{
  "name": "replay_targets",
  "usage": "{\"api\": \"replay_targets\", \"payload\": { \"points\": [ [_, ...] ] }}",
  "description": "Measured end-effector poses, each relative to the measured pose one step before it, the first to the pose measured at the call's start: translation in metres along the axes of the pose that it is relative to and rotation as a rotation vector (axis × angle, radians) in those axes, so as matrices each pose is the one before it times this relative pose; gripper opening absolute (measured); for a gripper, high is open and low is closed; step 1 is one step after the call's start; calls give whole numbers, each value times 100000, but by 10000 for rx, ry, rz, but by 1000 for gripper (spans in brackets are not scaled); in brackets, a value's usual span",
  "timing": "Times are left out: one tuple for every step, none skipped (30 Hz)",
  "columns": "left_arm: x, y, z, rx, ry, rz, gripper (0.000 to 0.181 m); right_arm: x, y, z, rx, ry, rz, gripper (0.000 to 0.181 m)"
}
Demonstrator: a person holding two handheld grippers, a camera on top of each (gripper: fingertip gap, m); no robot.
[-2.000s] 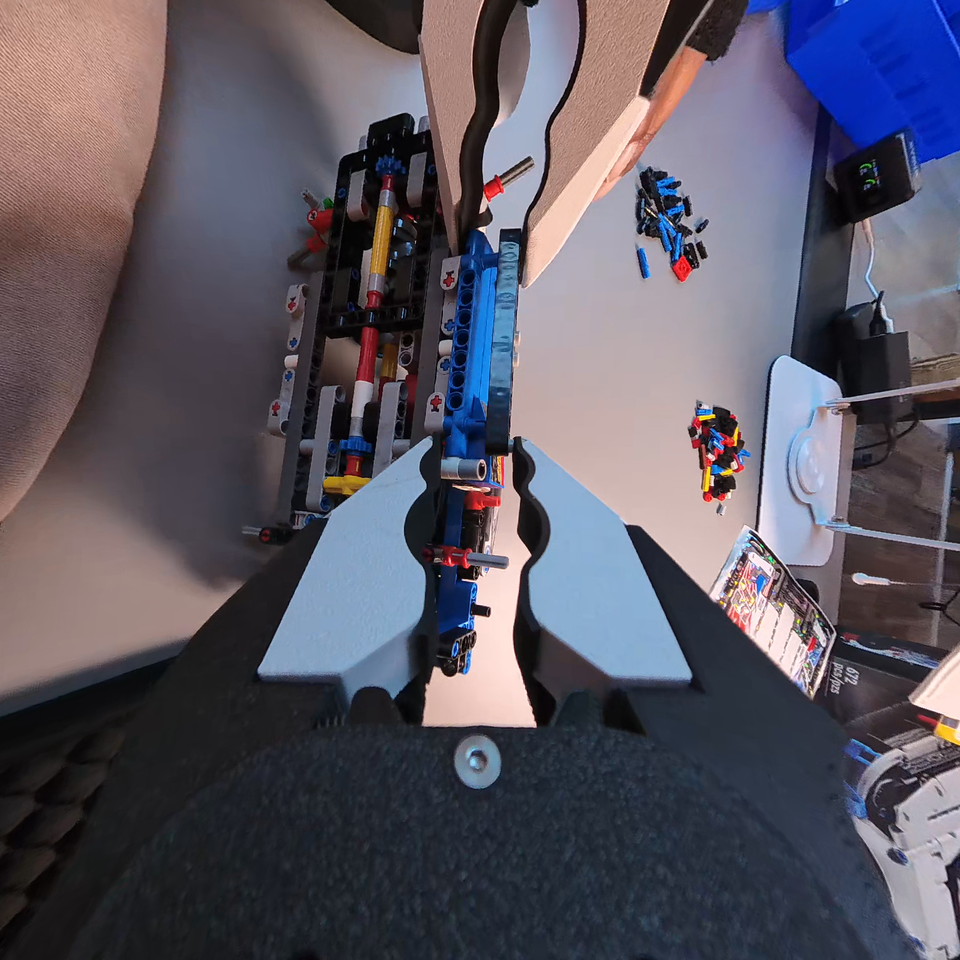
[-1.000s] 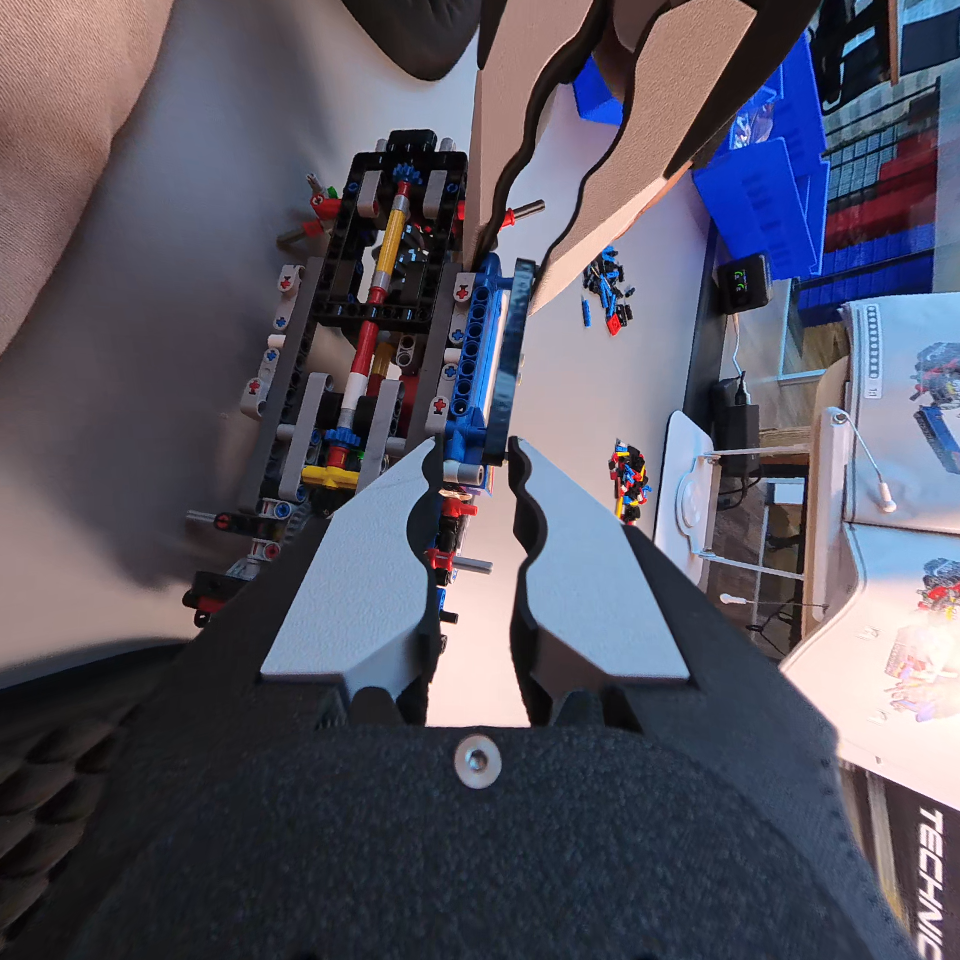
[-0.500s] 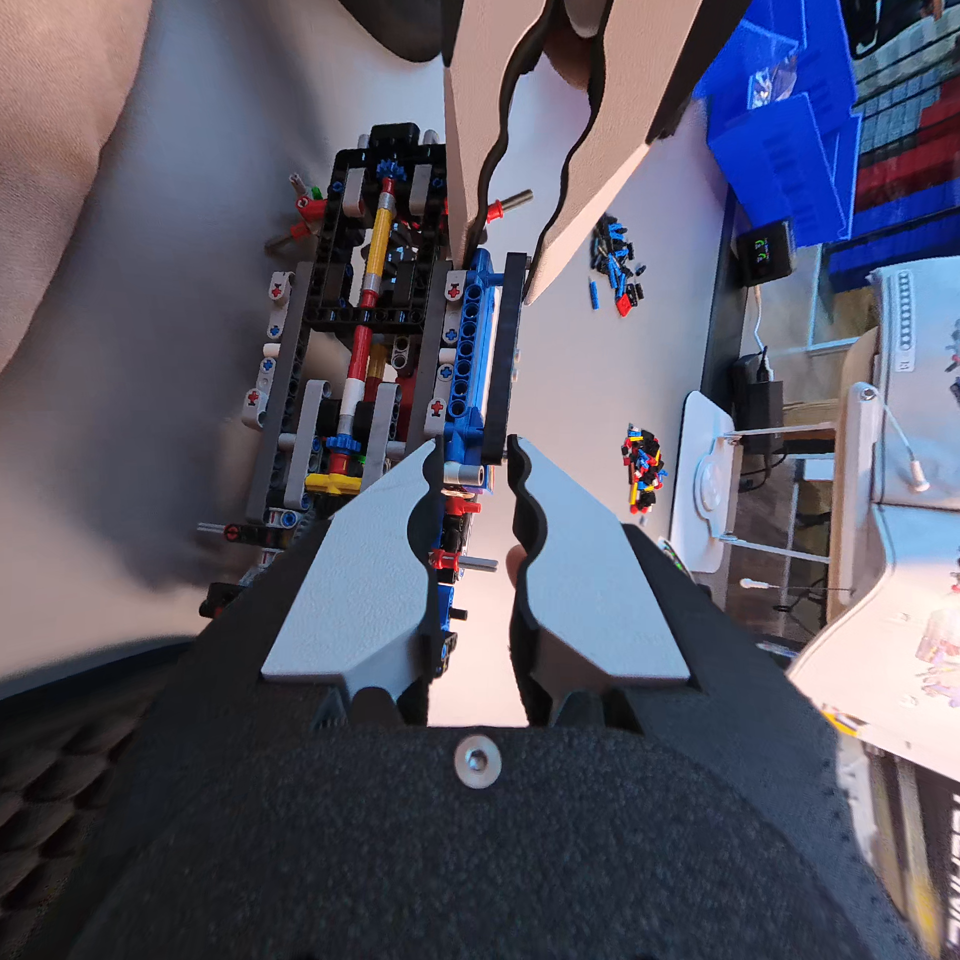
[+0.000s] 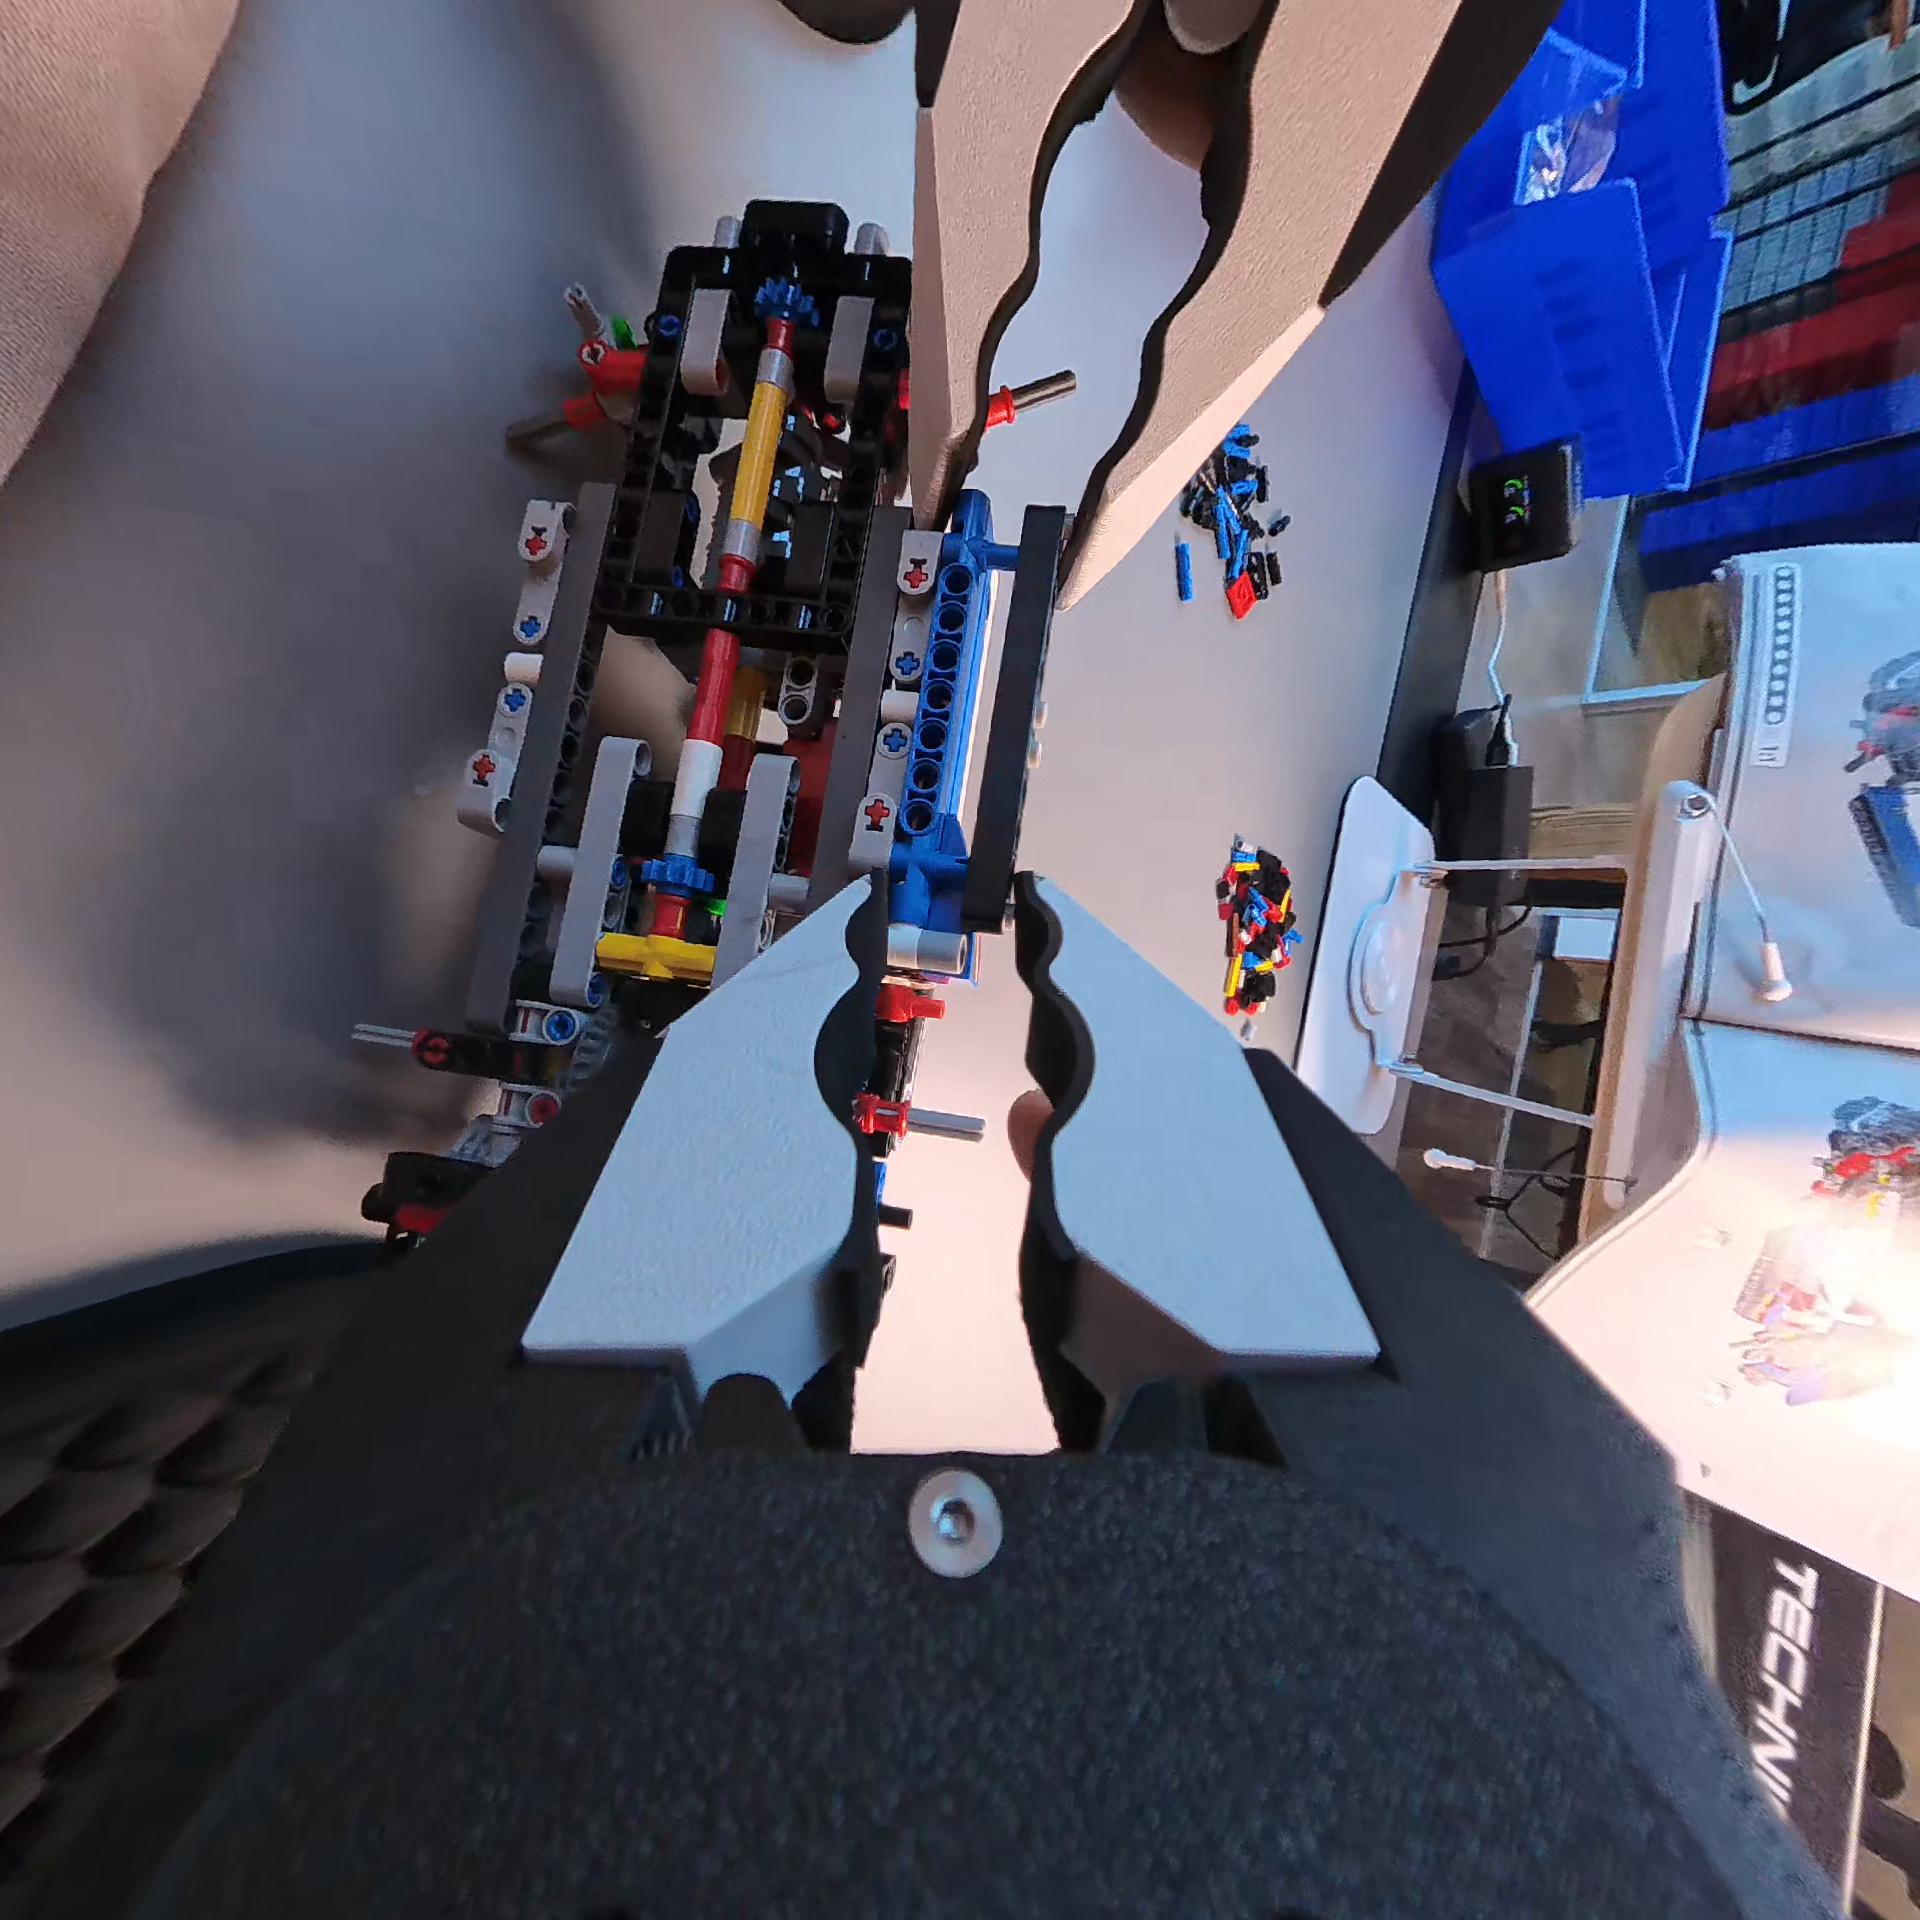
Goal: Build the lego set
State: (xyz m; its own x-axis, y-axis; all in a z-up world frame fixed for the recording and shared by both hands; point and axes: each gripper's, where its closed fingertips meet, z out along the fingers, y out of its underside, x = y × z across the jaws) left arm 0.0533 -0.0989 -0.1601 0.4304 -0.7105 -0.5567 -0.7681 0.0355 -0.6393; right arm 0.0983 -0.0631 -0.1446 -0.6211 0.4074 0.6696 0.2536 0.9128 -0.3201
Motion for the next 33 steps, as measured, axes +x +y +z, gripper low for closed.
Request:
{"api": "replay_targets", "payload": {
  "points": [
    [36, -49, -30, 55, -1, -7, 24, -41, -54, -47, 87, 55, -23, 21],
    [52, -61, -31, 63, 5, -8, 24, -57, -66, -56, 112, 9, 38, 21],
    [34, -63, -32, 60, 2, -6, 24, -35, -62, -61, 127, -2, 70, 21],
    [16, -36, -22, 40, -6, -3, 24, -20, -32, -34, 118, 5, 82, 21],
    [12, -18, -7, 37, -9, 3, 24, -13, -28, -24, 117, 13, 46, 21],
    [23, -16, 12, 38, 13, -24, 24, -37, 1, -17, 104, -46, 127, 21],
    [17, -7, -3, 35, 35, -69, 24, -21, -6, -20, 106, -108, 242, 21],
    [22, 34, 17, 18, 62, -96, 24, 1, -42, -2, 143, -121, 277, 21],
    [7, 26, 2, 23, 57, -89, 24, -5, -50, 11, 156, -139, 316, 21],
    [-21, 30, 5, 28, 27, -49, 24, 52, -40, 13, 137, -101, 277, 20],
    [0, 26, 3, 24, 23, -46, 24, 31, -56, 13, 145, -92, 262, 20],
    [-10, 9, -11, 21, 13, -51, 24, 31, -61, -4, 137, -95, 270, 20],
    [13, -20, -9, 29, -5, -27, 23, 35, -132, -52, 171, -68, 241, 19],
    [57, -13, 22, 24, 16, -41, 23, 280, -370, -142, 312, 74, 342, 10],
    [81, -48, 7, 35, 55, -68, 22, 449, -447, -225, 334, 139, 250, 4],
    [43, -55, 12, 35, 31, -56, 22, 189, -188, -164, 111, -31, 149, 5],
    [14, -48, 12, 29, -5, -4, 22, -100, 468, 41, -374, -78, -233, 7],
    [-41, 73, 25, -32, -40, 24, 22, -203, 477, 95, -391, -2, -422, 10],
    [-10, 16, -6, 14, 2, -2, 22, -183, 13, 43, -64, -21, -99, 14],
    [28, -27, -34, 54, 14, -5, 22, -150, -120, -49, 76, -133, 280, 18],
    [37, -35, -11, 63, -10, 13, 22, -5, -169, -136, 186, -136, 394, 23],
    [15, -27, 2, 38, -19, 8, 21, 92, -188, -201, 243, -113, 359, 24],
    [15, -10, -4, 11, -9, 23, 21, 168, -58, -161, 159, -69, 299, 23],
    [24, 10, -10, 1, 1, 72, 19, 428, 55, -106, 62, 113, 234, 20],
    [42, 76, -1, -8, -14, 140, 12, 296, 55, -56, 40, 44, 165, 17],
    [-109, 80, 13, 11, -156, 220, 10, 88, -35, -37, 76, -110, 217, 17],
    [-105, 79, -19, -7, -157, 292, 9, -65, -2, -5, 35, -257, 275, 18],
    [-80, 27, -15, -11, -130, 236, 9, -29, 119, 44, -63, -255, 212, 21],
    [-14, -24, 17, 12, -59, 142, 9, 355, 155, 77, -63, 11, 77, 21],
    [-14, 4, 28, 6, 11, -4, 9, 239, 89, 36, 8, -51, 21, 21],
    [-30, 34, 9, 0, 49, -66, 9, 109, -54, -9, 84, -155, 174, 19],
    [-28, 65, -8, -10, 42, -53, 9, 148, -42, -2, 72, -167, 297, 18],
    [-42, 90, -3, -12, 0, -37, 9, 306, 14, -18, 37, -89, 270, 18]
  ]
}}
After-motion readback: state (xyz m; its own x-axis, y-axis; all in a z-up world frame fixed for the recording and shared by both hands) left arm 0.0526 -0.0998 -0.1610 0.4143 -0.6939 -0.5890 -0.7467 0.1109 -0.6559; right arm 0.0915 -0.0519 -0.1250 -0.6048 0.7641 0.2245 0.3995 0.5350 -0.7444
